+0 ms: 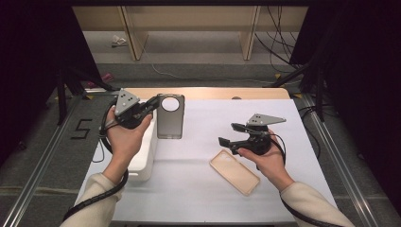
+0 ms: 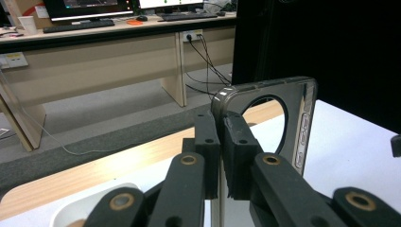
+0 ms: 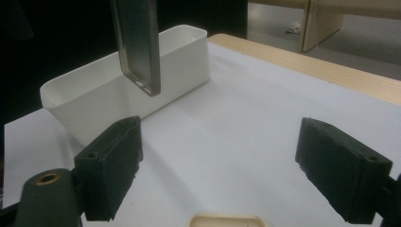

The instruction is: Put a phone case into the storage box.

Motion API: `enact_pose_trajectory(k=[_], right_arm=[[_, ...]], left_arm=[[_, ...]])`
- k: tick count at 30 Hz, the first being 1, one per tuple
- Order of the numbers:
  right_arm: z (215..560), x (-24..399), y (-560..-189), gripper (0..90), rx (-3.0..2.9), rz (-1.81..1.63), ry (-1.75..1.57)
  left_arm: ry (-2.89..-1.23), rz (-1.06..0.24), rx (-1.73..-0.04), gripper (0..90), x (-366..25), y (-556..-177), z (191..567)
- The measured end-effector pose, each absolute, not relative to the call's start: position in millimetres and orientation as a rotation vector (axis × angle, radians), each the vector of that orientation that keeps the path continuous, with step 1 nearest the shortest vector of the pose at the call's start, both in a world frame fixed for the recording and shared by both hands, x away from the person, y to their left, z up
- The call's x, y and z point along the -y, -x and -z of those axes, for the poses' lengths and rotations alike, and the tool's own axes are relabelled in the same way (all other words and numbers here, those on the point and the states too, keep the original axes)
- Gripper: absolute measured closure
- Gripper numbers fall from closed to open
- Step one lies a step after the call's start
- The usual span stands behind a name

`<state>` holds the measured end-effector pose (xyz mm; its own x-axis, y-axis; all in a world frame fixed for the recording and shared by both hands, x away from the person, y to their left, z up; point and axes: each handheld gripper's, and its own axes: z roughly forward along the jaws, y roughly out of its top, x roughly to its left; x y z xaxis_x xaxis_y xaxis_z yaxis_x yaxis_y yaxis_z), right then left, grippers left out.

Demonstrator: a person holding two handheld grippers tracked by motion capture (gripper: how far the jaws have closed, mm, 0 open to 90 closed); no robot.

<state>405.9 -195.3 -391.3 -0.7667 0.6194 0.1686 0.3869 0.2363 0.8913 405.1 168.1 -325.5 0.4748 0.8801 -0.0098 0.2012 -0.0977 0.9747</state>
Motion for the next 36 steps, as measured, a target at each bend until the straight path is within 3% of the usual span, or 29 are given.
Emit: enact_pose_trajectory(k=[36], right_arm=[[396, 205, -403, 16.5, -2.288, -1.535, -0.971]], left_arm=[[-1.567, -0.787, -0.963, 85.2, -190, -419, 306]])
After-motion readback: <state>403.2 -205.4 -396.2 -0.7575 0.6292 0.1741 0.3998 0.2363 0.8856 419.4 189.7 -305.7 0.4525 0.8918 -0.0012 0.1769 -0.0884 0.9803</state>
